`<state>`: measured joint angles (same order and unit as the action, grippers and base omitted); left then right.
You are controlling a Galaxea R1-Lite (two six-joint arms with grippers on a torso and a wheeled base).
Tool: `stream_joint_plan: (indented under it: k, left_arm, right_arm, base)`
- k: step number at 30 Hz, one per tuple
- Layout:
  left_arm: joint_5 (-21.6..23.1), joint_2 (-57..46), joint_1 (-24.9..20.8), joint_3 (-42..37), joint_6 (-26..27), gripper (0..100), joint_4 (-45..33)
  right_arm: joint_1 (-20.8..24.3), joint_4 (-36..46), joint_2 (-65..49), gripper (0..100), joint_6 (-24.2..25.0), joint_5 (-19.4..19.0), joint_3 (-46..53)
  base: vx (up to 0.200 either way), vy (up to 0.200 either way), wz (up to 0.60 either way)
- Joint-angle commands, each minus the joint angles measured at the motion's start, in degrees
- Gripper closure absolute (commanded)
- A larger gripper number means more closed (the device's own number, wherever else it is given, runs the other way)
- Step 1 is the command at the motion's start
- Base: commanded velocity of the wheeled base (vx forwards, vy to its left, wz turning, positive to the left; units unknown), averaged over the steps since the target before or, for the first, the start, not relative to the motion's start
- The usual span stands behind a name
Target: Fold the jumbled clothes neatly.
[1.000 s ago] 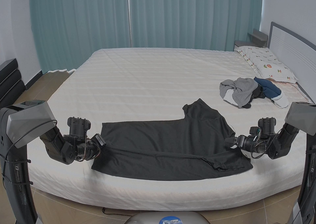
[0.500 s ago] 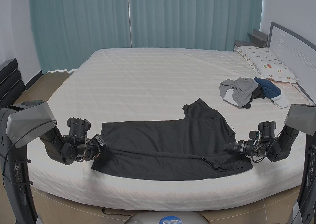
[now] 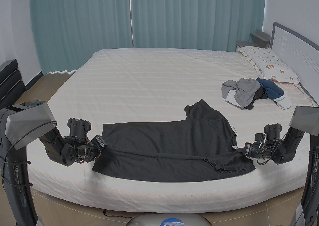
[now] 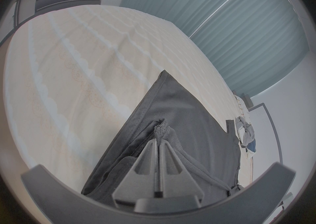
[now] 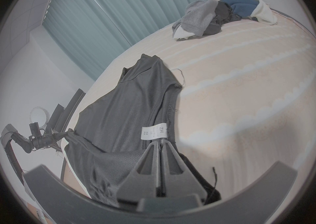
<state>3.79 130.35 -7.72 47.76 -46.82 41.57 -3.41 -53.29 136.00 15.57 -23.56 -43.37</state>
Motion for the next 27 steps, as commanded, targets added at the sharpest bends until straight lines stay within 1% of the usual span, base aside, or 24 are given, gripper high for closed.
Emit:
stream_joint_plan:
  k: [1,8,13,16,17,18,19,21,23,27]
  left_arm:
    - [0.0,-0.5,0.0,-0.2,-0.7,100,0.1]
    - [-0.1,-0.8,0.0,-0.4,-0.7,100,-0.1]
    - [-0.1,-1.0,0.0,-0.7,-0.7,100,0.0]
    - [-0.1,-0.9,0.0,-0.7,-0.7,100,0.0]
    - [-0.1,-0.9,0.0,-0.7,-0.7,100,0.0]
    - [-0.1,-0.9,0.0,-0.7,-0.7,100,0.0]
    - [-0.1,-0.7,0.0,-0.7,-0.8,100,0.0]
    - [0.0,-0.5,0.0,-0.7,-0.8,100,0.0]
    - [0.0,-0.5,0.0,-0.7,-0.8,100,0.0]
    - [0.0,-0.5,0.0,-0.8,-0.9,100,0.0]
  right_arm:
    - [-1.1,0.0,-0.6,100,0.2,-0.1,0.6]
    - [-1.5,-0.2,-0.8,100,1.1,-0.6,0.6]
    - [-1.4,-2.3,0.3,100,1.7,-0.6,1.0]
    - [-1.3,-3.2,0.5,100,3.2,-1.3,1.2]
    - [-1.3,-3.7,0.3,0,3.9,-1.7,1.2]
    - [-1.3,-3.7,0.3,0,3.9,-1.7,1.2]
    - [-1.5,-5.1,-0.1,0,5.6,-2.7,1.3]
    - [-1.7,-6.9,-0.6,0,6.5,-3.8,1.5]
    - [-1.9,-8.2,-1.1,0,6.5,-4.8,2.2]
    - [-1.6,-8.4,-2.1,0,6.0,-7.4,2.2]
  base:
    - [0.000,0.000,0.00]
    - [0.000,0.000,0.00]
    - [0.000,0.000,0.00]
    - [0.000,0.000,0.00]
    - [0.000,0.000,0.00]
    - [0.000,0.000,0.00]
    - [0.000,0.000,0.00]
    - [0.000,0.000,0.00]
    - [0.000,0.000,0.00]
    - [0.000,0.000,0.00]
